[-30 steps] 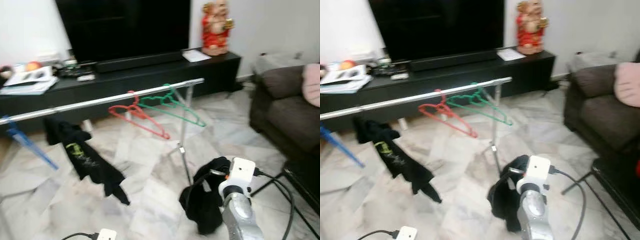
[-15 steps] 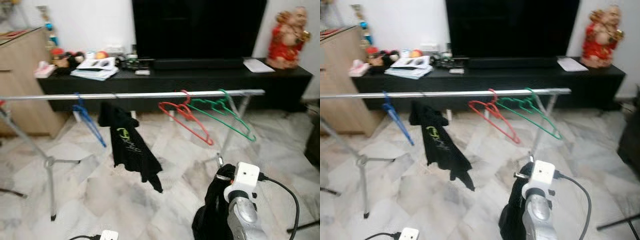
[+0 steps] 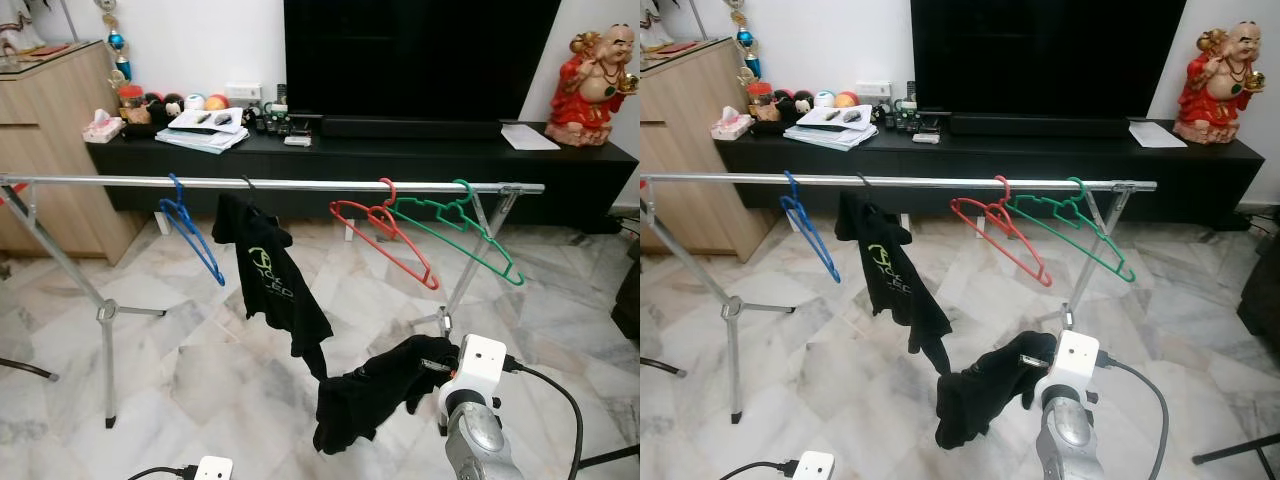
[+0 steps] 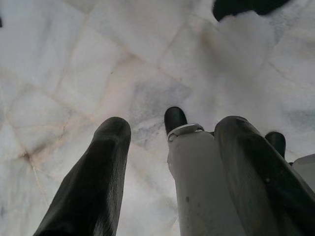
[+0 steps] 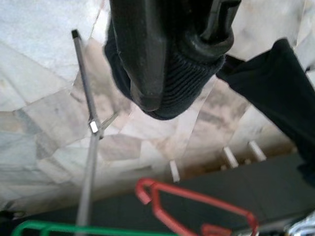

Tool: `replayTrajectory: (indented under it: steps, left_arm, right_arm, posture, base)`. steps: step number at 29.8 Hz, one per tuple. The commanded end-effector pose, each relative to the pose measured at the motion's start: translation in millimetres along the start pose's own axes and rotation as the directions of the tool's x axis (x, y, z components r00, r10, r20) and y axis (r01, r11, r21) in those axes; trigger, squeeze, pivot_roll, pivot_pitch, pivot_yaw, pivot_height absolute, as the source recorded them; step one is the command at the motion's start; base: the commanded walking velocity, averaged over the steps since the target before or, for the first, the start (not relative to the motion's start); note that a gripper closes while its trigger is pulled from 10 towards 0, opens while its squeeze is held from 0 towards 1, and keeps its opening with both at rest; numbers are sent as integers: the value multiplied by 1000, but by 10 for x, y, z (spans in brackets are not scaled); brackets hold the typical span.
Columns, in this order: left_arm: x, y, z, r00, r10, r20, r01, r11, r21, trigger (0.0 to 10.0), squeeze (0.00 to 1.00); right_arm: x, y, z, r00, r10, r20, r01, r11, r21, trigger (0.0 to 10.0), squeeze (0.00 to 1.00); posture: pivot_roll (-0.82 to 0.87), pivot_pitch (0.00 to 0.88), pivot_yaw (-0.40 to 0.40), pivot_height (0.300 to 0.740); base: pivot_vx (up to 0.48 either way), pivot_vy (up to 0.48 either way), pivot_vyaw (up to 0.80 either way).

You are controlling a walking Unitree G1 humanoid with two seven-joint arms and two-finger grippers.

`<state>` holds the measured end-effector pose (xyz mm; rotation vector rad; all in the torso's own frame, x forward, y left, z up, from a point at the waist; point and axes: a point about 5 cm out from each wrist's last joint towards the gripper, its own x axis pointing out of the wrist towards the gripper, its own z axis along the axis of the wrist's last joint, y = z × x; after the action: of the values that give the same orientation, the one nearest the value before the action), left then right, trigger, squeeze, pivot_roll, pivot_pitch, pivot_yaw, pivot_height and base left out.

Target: Hang hanger

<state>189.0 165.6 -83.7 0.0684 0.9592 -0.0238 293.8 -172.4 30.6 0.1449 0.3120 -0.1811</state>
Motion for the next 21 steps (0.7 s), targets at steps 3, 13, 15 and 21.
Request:
replayTrajectory:
  steps: [3,13,15,21]
  left_arm:
    - [-3,33,-21,1000,16,-11,-17,1000,-15,10000,0]
    - [-3,34,-20,1000,16,-10,-16,1000,-17,10000,0]
    - [-3,34,-20,1000,16,-10,-16,1000,-18,10000,0]
    - [-3,39,-20,1000,18,-9,-18,1000,-19,10000,0]
  right_arm:
    - [36,73,88,999,21,34,-21,1000,8,10000,0]
    - [46,69,78,999,14,30,-15,1000,5,10000,0]
    - [47,68,73,1000,13,28,-13,1000,6,10000,0]
    - [50,68,55,1000,11,22,-11,1000,6,10000,0]
  posture:
    - [24,0,9,740]
    - [26,0,10,740]
    - [26,0,10,740]
    - [29,0,11,740]
  base:
    - [0,281,0]
    - [0,282,0]
    - [0,281,0]
    - [0,281,0]
